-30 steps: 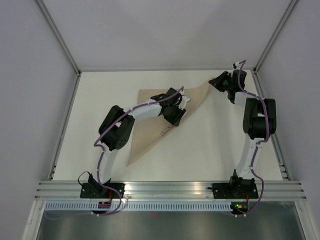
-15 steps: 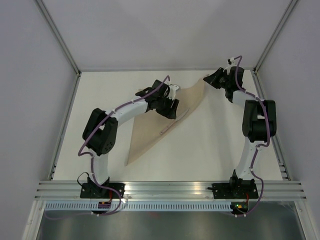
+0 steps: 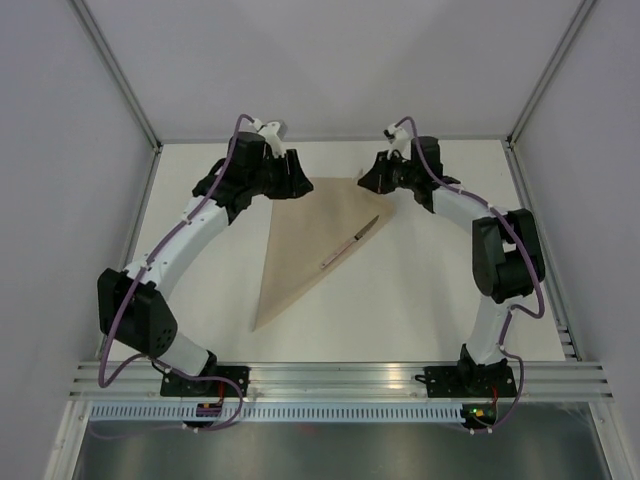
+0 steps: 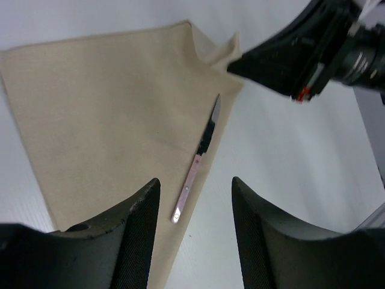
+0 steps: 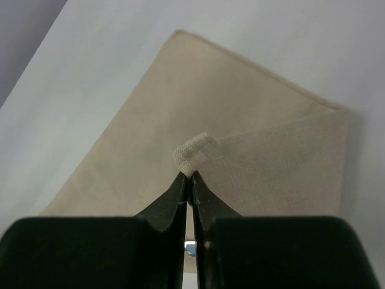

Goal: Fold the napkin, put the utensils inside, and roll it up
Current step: Fold the napkin

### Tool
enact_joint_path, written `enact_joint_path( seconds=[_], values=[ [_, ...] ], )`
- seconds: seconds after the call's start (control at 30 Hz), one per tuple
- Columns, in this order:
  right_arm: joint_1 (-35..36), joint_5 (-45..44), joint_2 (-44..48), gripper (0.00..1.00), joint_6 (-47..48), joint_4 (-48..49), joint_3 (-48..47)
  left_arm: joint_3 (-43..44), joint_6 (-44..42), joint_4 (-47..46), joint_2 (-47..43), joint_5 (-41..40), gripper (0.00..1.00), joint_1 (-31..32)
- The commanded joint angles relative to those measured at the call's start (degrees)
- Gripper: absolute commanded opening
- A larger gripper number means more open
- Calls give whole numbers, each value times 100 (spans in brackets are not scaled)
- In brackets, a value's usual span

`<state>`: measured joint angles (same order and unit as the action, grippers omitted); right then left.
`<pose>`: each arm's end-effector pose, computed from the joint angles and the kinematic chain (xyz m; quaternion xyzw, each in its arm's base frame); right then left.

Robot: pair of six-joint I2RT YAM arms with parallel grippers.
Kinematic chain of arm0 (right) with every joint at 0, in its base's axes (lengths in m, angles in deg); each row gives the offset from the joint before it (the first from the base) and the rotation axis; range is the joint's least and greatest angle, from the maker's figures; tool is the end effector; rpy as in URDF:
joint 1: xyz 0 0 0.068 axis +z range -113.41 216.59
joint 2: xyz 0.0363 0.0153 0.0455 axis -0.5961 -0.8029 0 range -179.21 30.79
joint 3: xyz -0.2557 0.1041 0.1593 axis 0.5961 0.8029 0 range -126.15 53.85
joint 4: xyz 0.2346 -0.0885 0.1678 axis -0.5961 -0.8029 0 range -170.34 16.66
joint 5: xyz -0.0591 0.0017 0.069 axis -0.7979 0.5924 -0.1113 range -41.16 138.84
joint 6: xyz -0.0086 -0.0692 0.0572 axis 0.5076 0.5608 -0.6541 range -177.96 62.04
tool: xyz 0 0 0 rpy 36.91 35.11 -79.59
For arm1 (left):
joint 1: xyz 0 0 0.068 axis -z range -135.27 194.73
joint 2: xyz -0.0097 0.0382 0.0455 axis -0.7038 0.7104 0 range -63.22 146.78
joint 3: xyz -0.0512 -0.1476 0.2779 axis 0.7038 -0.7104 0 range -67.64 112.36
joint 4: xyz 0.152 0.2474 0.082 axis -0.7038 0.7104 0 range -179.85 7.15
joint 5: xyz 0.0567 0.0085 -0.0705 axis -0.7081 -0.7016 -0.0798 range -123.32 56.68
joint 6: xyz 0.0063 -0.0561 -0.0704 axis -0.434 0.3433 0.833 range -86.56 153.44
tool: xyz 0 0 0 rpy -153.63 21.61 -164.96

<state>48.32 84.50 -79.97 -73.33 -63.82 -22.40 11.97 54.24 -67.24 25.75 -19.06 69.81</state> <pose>0.5071 0.1532 0.2320 -0.1389 0.8077 0.3709 0.4367 0.3874 -0.2031 0.3566 0.0926 0.8649 -0.2876 0.4009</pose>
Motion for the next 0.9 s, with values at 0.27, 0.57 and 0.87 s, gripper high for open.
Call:
enact_joint_path(
  seconds=[0.27,0.57,0.87],
  values=[
    [1937,-234,810,8,3136,-1620,452,-25,592,613,-907,-222,55,-196],
    [2466,-692,907,11,3814,-1971,848,-34,531,683,-934,-143,55,-223],
    [2686,-832,644,16,3779,-1963,805,-139,531,683,-837,-99,54,-223]
  ],
)
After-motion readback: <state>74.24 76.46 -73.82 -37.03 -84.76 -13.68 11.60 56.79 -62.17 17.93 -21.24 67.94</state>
